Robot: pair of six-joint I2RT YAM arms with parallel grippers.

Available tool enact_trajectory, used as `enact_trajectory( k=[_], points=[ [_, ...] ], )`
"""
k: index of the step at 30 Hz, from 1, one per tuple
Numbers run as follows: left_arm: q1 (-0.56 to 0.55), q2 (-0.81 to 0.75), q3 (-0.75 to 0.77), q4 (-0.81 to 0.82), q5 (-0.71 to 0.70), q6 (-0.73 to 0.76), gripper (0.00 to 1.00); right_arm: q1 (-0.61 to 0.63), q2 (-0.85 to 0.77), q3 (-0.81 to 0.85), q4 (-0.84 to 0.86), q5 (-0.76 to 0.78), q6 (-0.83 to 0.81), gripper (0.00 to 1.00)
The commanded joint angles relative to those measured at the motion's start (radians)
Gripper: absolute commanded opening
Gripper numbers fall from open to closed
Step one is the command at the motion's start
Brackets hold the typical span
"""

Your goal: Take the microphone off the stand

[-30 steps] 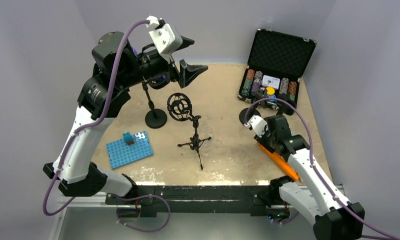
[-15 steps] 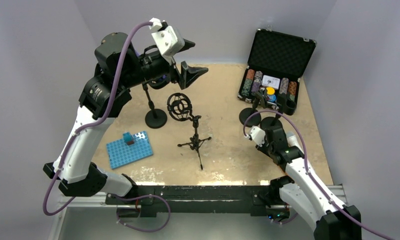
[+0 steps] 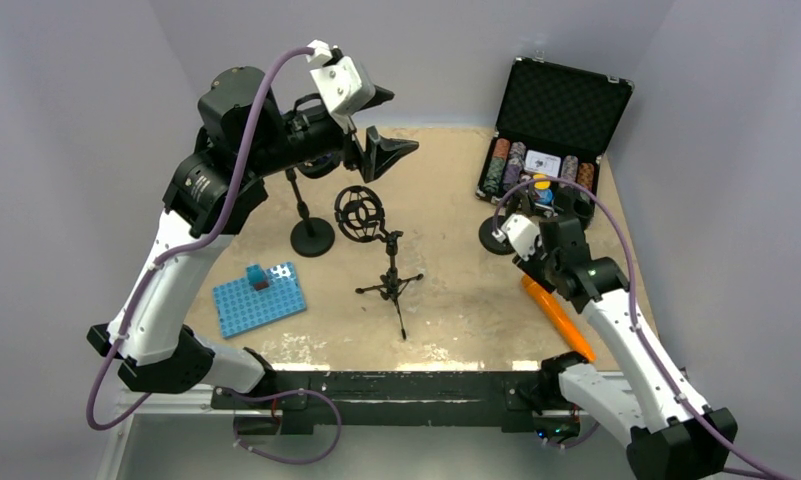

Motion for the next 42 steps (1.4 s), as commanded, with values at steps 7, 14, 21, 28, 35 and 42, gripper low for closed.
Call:
enact_trajectory(
  k=[7,14,21,28,35,42],
  points=[
    [-0.001,-0.018,-0.003,0.015,0.012,0.008,0.82,0.139,-0.049,0.162,-0.223,-0.279,0.051,0.0],
    [-0.001,-0.014,-0.007,0.017,0.022,0.002,0.82,0.179,0.041,0.18,-0.132,-0.424,0.121,0.0],
    [-0.001,0.004,0.008,0.023,0.041,-0.009,0.82,0.182,0.14,0.113,-0.104,-0.414,0.036,0.0],
    [-0.001,0.0,0.007,0.022,0.042,-0.005,0.82,0.182,0.156,-0.027,-0.054,-0.319,-0.035,0.0],
    [-0.001,0.005,0.003,0.022,0.057,-0.009,0.82,0.174,0.173,-0.131,0.012,-0.232,0.028,0.0],
    [-0.001,0.008,0.0,0.023,0.073,-0.019,0.82,0.135,0.2,-0.144,-0.011,-0.206,0.05,0.02]
  ],
)
